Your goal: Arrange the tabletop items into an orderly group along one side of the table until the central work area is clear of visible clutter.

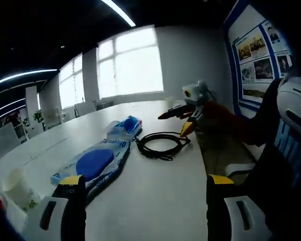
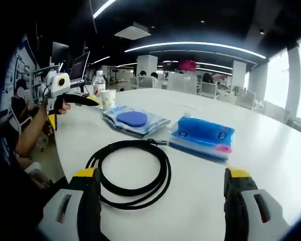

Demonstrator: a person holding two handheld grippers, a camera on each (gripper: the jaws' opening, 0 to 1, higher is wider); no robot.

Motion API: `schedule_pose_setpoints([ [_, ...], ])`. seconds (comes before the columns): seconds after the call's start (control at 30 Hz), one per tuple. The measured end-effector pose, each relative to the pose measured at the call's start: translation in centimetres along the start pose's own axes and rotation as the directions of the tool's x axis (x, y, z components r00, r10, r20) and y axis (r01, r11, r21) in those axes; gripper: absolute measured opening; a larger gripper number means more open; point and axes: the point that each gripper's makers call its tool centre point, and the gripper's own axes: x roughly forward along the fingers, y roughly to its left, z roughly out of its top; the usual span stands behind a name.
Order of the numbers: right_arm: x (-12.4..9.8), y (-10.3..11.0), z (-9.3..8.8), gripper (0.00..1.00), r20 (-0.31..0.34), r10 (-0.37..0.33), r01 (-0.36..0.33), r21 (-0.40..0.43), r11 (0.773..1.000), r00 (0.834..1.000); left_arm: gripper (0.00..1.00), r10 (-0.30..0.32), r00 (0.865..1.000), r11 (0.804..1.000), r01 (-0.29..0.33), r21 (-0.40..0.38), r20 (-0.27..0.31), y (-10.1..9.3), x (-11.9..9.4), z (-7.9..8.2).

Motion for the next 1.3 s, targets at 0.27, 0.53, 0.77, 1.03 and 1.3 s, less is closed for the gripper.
schedule_pose_setpoints([
  [0.27,-0.1,-0.2,0.0,1.0,0.003,-0.003,0.003,0.006,1.0,1.0,1.0,0.039,0.999,0.999,-0.039,-0.024,-0.004,1.1,-1.6,-1.0],
  [0.53,-0.5,-0.6,-0.1,1.0,-0.001,-0.009,0.009,0.006,1.0,1.0,1.0,0.069,0.997,0.997,-0.068,-0.03,0.018,1.8,-3.2,-0.9],
  [0.77,-0.5,-0.5,-0.3,1.0,-0.004,-0.007,0.007,0.005,1.0,1.0,1.0,0.08,0.996,0.996,-0.079,-0.043,0.032,2.1,-4.5,-1.2],
  [1.03,-0.9,-0.8,-0.2,1.0,-0.004,-0.016,0.016,0.001,1.0,1.0,1.0,0.118,0.993,0.992,-0.117,-0.057,0.023,2.8,-6.9,-2.3],
  [1.3,-1.8,-1.6,-0.6,1.0,-0.014,-0.029,0.029,-0.008,1.0,0.999,1.0,0.186,0.983,0.981,-0.185,-0.063,-0.001,3.9,-10.2,-3.5],
])
